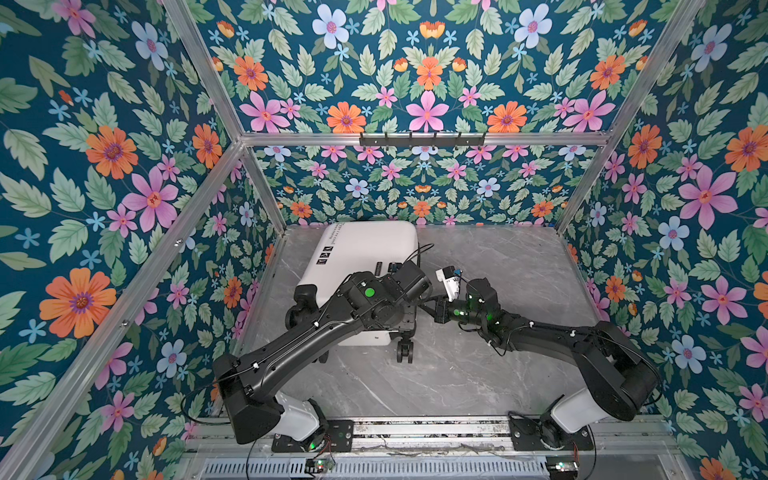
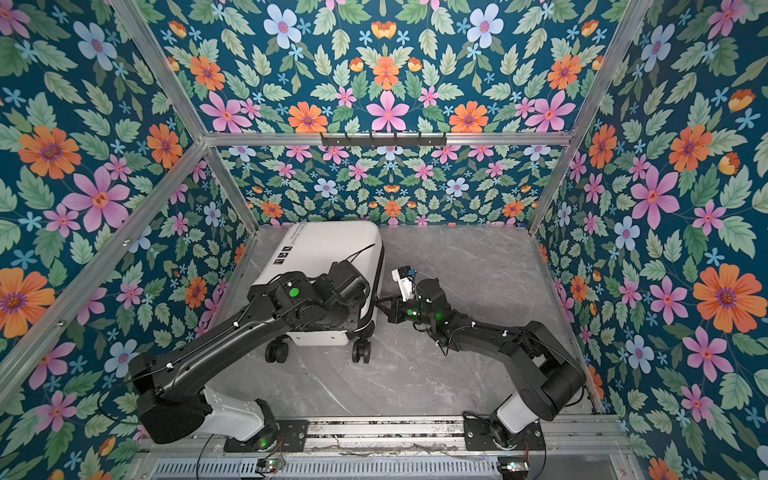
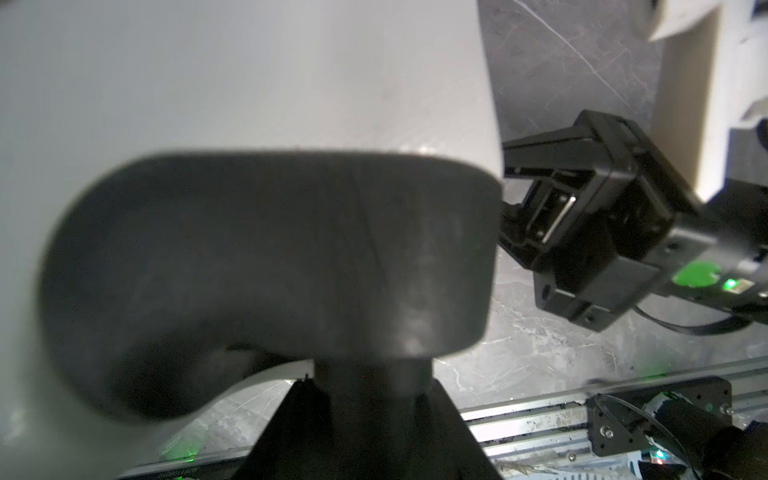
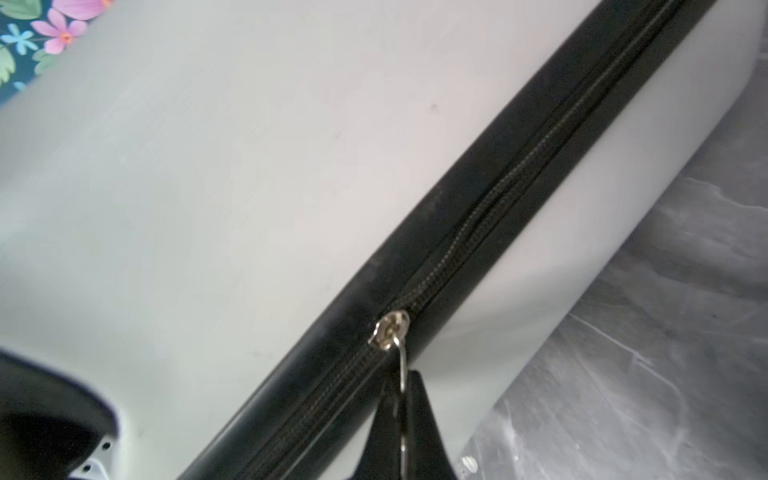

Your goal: Pack the luggage

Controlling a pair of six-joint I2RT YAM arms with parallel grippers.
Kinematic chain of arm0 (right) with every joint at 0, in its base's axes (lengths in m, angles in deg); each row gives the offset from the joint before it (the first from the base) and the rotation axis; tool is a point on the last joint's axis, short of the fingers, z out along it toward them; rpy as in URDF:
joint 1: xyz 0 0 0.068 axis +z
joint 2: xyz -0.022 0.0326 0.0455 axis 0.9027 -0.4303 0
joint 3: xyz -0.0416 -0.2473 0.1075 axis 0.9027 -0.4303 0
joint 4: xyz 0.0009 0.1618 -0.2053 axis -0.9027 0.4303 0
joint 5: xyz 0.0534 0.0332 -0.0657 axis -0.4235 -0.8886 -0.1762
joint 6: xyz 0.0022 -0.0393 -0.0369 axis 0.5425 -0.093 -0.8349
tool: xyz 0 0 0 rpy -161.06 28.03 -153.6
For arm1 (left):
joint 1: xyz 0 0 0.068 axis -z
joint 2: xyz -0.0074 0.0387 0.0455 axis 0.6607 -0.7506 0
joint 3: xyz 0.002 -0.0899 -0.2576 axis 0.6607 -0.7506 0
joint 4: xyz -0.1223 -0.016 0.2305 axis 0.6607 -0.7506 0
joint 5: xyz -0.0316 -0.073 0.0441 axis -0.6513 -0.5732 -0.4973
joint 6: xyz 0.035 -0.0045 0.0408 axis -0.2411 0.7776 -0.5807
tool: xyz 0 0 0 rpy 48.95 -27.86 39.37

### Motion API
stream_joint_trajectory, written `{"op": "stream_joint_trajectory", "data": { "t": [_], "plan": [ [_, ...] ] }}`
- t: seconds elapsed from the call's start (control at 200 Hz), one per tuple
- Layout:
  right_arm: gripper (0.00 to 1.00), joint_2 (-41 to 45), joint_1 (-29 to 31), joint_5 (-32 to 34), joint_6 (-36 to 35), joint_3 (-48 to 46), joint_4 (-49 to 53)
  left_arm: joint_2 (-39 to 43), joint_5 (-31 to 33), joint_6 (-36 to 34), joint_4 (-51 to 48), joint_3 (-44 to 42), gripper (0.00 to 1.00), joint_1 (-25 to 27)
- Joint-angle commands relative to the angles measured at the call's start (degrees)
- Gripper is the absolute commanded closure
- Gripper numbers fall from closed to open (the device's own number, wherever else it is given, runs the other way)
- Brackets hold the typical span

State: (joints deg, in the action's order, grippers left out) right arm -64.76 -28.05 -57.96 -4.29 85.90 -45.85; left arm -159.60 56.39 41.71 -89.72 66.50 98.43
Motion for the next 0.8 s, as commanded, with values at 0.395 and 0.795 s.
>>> {"op": "stream_joint_trajectory", "data": {
  "t": [0.395, 0.795],
  "plan": [
    [1.00, -2.32, -3.76, 17.39, 5.73, 7.06, 12.19, -0.15, -7.13, -7.97, 0.92, 1.53, 1.00, 3.35],
    [1.00, -10.64, -12.98, 19.37, 6.37, 18.97, 19.07, 0.13, -11.96, -9.75, 2.09, 0.05, 1.00, 8.12]
  ]
}}
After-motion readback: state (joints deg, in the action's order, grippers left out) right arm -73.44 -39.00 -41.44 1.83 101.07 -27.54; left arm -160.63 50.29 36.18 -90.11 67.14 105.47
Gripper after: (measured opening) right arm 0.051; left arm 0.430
